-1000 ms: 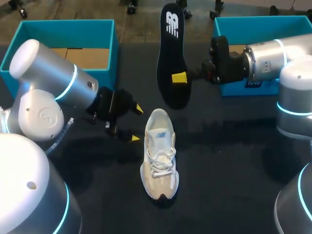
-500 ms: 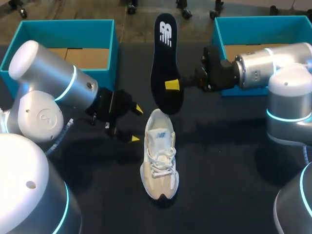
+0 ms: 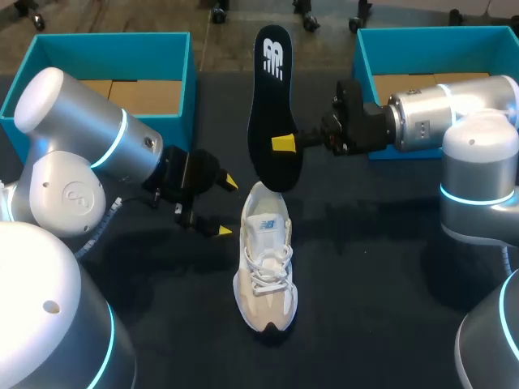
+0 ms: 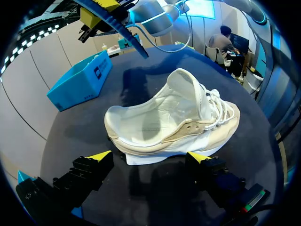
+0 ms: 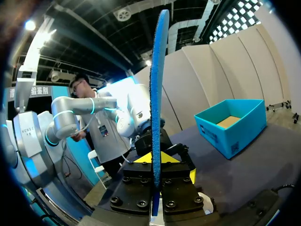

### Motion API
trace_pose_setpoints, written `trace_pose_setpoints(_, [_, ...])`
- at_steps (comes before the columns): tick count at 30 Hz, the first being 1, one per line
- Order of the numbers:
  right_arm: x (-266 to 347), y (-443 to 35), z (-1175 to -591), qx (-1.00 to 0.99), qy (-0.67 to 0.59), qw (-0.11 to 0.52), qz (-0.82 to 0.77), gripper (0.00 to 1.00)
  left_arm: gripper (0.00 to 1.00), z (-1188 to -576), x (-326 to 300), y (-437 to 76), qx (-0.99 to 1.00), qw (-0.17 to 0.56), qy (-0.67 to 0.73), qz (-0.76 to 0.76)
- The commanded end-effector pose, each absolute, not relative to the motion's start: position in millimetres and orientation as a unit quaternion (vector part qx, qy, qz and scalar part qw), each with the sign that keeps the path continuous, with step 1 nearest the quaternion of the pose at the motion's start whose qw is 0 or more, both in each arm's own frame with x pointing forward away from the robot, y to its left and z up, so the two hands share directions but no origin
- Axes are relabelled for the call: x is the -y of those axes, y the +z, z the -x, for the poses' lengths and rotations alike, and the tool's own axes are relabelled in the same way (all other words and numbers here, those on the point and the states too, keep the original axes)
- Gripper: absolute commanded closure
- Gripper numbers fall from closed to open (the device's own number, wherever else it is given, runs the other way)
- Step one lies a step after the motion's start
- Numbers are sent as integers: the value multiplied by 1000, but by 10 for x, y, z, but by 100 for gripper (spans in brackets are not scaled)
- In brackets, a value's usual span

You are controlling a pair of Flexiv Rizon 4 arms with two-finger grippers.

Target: Take the shoe out of the shoebox, open the shoe tongue, remove and reinsert the insole, then place the shoe into the shoebox

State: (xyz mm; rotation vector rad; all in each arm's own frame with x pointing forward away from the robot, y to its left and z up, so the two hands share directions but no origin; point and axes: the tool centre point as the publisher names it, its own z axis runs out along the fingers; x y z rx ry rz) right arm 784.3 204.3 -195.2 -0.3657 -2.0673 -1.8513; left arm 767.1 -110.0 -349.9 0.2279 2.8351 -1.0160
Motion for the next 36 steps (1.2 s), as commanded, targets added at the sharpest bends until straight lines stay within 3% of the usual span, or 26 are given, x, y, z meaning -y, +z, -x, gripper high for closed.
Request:
trace_pose_setpoints(1, [-2057, -1958, -7842, 728, -652, 170, 129, 100, 0, -7662, 1102, -3504, -937, 62, -336, -76])
trace_pose_setpoints(27, [-2057, -1958, -7842, 728, -652, 170, 129, 100, 0, -7662, 1102, -3504, -937, 62, -336, -76])
trace_pose_setpoints(36, [-2168, -2019, -7780, 727, -661, 124, 139, 100, 0, -7662, 1102, -3504, -937, 62, -336, -76])
